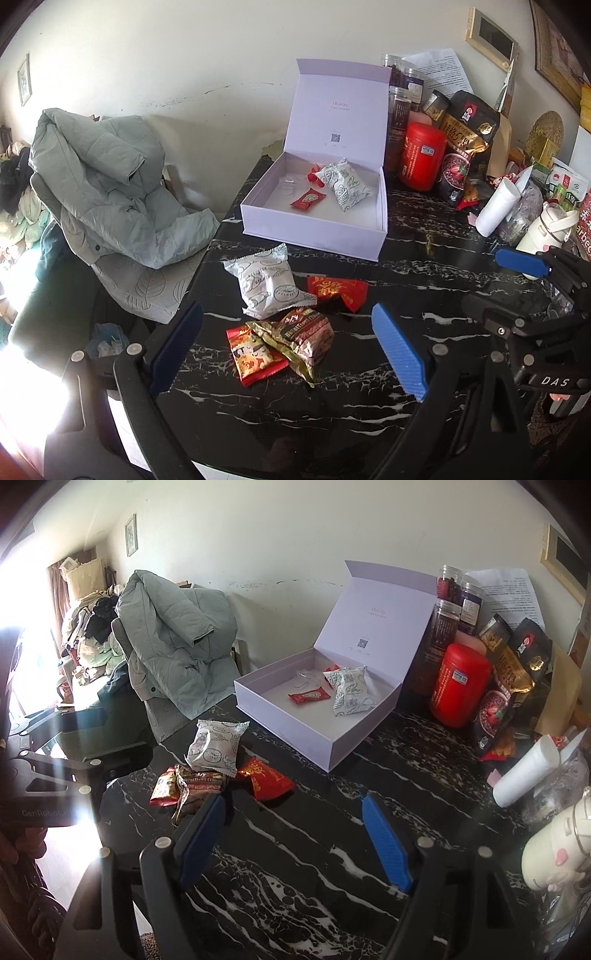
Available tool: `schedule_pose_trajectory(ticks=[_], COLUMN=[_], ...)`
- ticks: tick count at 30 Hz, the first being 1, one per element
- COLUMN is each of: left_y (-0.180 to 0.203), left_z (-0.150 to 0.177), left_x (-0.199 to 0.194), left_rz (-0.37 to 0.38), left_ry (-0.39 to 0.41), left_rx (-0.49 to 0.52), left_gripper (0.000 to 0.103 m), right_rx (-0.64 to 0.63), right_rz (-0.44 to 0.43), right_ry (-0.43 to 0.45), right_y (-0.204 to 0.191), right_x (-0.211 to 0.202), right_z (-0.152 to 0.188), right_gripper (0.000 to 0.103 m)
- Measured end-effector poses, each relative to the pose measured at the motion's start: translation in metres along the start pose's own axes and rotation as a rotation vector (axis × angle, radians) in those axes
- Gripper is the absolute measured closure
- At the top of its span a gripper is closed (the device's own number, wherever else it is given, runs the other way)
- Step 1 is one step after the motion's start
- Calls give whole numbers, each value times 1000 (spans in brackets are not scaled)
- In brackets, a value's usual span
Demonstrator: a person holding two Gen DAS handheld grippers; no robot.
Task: Organize objects
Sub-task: 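Withdraw both grippers from the box back over the snacks on the table, then grasp the red cartoon snack bag with the left gripper while the right grasps the cereal bag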
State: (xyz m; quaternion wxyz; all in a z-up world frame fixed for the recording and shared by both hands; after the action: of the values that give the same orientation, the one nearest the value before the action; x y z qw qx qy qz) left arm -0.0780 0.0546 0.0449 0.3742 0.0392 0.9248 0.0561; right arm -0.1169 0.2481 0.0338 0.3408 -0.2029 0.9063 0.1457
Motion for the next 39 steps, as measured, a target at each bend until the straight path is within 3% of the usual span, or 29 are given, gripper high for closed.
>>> schedule_pose_trajectory(ticks=[25,34,39], left_y=[-58,-69,-78], left_z=[68,76,74], left_x=[46,49,53], left_rz=[-59,-38,-95], left_ry=[-124,-124,-132], left_rx=[-146,-134,-106], left_gripper=[10,10,10], right_rx=[-55,-86,-96], right_rz=[-205,-312,-348], right_ry=[-116,-101,-123], right_y=[-51,-70,-85], right_x=[67,78,94], right_z=[44,40,32], right_gripper=[22,22,22])
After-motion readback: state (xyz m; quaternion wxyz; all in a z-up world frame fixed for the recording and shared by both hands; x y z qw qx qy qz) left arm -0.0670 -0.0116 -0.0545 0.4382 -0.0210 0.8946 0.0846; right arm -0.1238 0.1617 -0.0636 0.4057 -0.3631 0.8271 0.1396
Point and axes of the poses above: each gripper's, at about its wrist camera, not at the fingertips, and x roughly the way its jaws point, y to its right, z to its underside, the point moved 2 cm from there along x, roughly the way its jaws point, and after that the axes turned 11 degrees about z, right-handed, at the moved point
